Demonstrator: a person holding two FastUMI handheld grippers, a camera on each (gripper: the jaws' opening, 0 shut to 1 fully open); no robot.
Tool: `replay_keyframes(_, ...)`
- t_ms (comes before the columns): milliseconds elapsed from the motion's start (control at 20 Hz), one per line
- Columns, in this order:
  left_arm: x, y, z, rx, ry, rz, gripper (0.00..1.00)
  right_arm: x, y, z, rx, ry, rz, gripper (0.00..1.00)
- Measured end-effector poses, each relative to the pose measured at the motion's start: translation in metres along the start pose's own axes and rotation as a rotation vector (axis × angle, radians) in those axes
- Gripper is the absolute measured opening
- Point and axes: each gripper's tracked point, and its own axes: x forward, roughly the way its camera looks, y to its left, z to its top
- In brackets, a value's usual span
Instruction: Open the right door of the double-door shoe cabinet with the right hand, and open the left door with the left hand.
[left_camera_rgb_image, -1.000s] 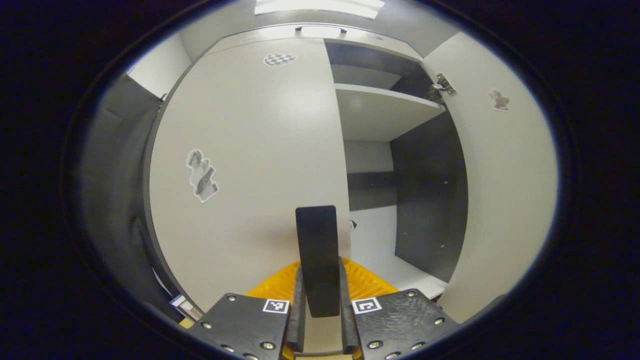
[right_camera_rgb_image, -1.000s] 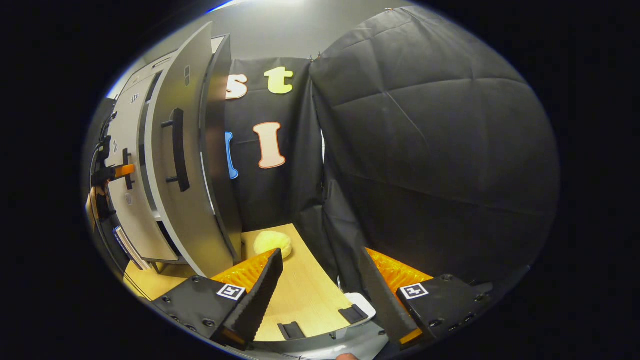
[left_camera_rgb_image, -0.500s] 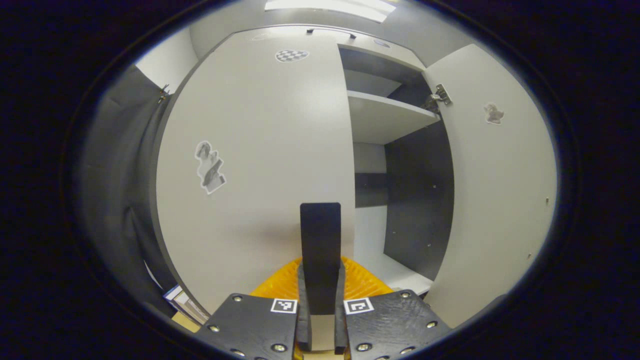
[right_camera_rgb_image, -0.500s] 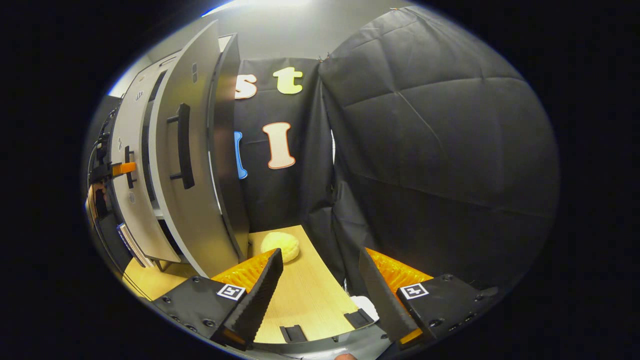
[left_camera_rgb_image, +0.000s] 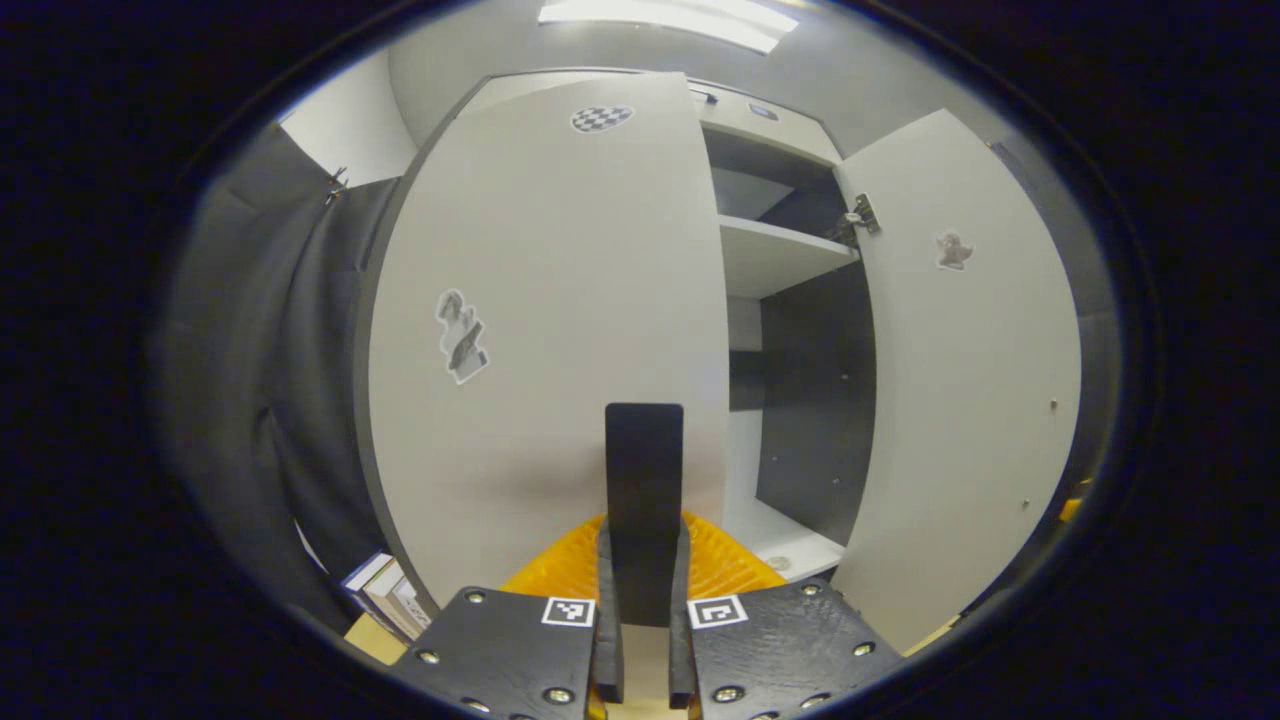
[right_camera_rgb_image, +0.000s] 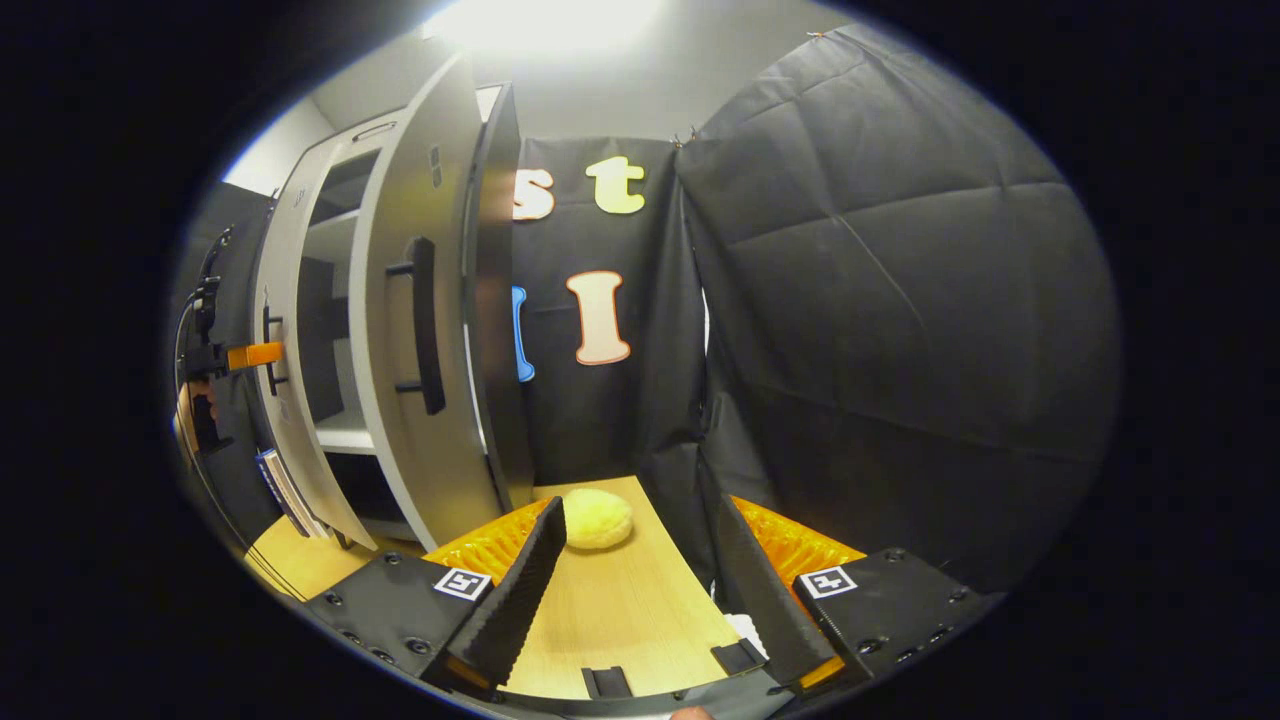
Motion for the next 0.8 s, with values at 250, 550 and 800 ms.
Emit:
replay_keyframes(250,-0.004,0.005,0.000,-0.005,-0.001,-0.050,0.20,-0.009,0.030,0.016,-0.039,-0.037,0.012,0.96)
replay_keyframes(550,-0.026,0.018,0.004,-0.018,-0.020,-0.078,0.19,-0.013,0.068,0.030,-0.046,-0.058,0.044,0.93)
replay_keyframes(800,-0.056,0.045,0.003,0.003,-0.023,-0.059,0.18,-0.019,0.094,0.032,-0.062,-0.066,0.070,0.92)
